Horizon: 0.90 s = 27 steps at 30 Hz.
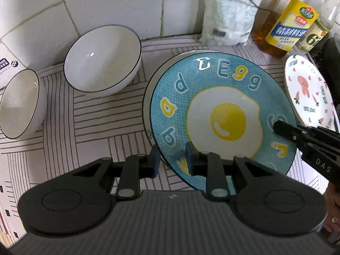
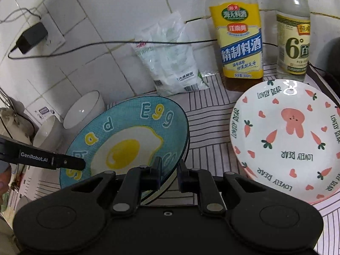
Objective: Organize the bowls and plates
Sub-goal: 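Carry the blue egg plate onto the white sun-print plate with both tools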
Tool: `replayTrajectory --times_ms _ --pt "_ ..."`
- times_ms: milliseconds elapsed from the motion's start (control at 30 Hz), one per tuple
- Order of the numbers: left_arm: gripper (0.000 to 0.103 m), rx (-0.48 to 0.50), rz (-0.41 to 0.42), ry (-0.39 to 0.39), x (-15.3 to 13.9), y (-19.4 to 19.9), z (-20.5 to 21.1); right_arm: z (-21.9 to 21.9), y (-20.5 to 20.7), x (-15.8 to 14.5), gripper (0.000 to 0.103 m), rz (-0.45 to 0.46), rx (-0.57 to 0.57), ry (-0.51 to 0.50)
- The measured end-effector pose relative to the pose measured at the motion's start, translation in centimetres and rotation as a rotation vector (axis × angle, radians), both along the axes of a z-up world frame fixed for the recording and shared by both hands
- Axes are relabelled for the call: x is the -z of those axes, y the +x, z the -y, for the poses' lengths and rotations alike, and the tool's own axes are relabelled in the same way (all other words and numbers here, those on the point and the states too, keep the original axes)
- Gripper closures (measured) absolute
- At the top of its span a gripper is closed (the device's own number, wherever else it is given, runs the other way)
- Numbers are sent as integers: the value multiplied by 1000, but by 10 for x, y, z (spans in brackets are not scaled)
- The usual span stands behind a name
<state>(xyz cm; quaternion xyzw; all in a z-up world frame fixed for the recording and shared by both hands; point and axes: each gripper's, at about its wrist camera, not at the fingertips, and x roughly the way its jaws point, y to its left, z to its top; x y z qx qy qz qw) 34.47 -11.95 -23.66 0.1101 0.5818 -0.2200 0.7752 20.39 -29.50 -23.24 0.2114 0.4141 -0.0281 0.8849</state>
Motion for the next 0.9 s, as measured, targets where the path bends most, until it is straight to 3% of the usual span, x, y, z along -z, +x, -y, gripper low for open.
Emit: replayTrajectory --times_ms 167,367,500,667,800,900 --pt "80 -8 -42 8 10 4 -1 -9 5 4 83 -27 -15 -64" --pt "79 4 -31 21 10 2 1 -16 9 3 81 -30 -20 -143" --pt "79 46 3 69 12 -2 5 -28 16 2 73 -62 -29 -209" --pt "79 68 66 125 16 -15 13 -48 25 2 71 -120 -20 -321" --pt "80 66 63 104 8 -20 12 -45 22 5 72 -136 24 -273" --pt "80 78 74 82 -6 -30 11 -51 13 -7 72 -109 13 -293"
